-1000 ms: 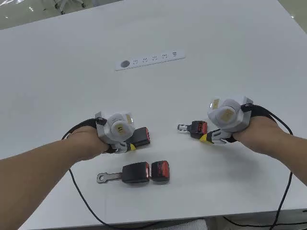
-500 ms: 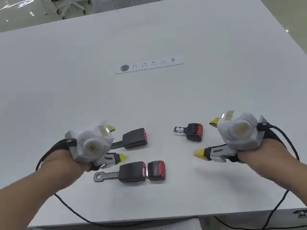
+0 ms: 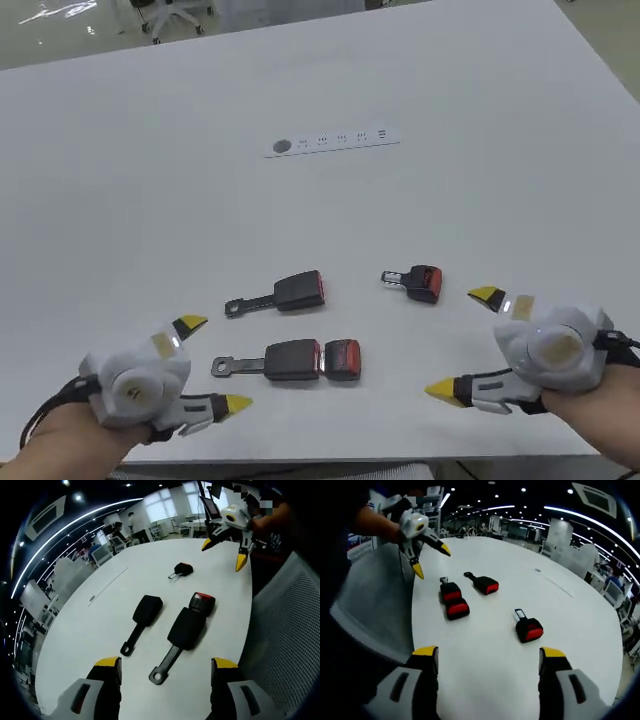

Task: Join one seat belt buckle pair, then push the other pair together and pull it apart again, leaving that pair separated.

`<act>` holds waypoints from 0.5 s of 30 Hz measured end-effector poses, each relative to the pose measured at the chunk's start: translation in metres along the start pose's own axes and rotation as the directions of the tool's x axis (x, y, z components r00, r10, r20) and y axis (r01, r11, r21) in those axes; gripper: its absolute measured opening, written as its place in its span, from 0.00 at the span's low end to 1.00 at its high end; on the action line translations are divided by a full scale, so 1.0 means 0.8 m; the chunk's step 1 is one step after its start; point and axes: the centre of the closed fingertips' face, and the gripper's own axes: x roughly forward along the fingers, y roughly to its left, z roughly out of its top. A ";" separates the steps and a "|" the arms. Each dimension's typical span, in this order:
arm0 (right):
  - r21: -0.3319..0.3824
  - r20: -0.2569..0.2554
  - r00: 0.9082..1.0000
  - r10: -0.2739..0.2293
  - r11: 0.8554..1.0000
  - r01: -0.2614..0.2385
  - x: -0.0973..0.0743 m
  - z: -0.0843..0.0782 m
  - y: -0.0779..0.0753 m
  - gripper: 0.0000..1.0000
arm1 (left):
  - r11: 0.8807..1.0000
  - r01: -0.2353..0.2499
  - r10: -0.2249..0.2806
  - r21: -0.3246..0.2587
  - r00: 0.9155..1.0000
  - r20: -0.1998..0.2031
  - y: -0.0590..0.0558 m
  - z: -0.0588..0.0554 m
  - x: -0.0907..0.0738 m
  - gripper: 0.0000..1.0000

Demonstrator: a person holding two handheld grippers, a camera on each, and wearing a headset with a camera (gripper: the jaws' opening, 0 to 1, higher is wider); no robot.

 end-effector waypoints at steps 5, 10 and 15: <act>0.040 -0.007 1.000 -0.027 0.999 0.027 -0.012 -0.015 -0.006 0.90 | 0.999 -0.002 0.001 -0.052 1.000 -0.014 0.000 -0.024 -0.009 0.85; 0.136 0.031 0.999 -0.043 0.990 0.038 -0.019 -0.013 -0.010 0.96 | 0.996 0.025 -0.027 -0.086 0.999 -0.018 -0.009 -0.035 -0.013 0.94; 0.136 0.040 0.998 -0.058 0.989 0.052 -0.021 -0.011 -0.005 1.00 | 0.995 0.001 -0.001 -0.099 1.000 -0.008 -0.006 -0.036 -0.017 1.00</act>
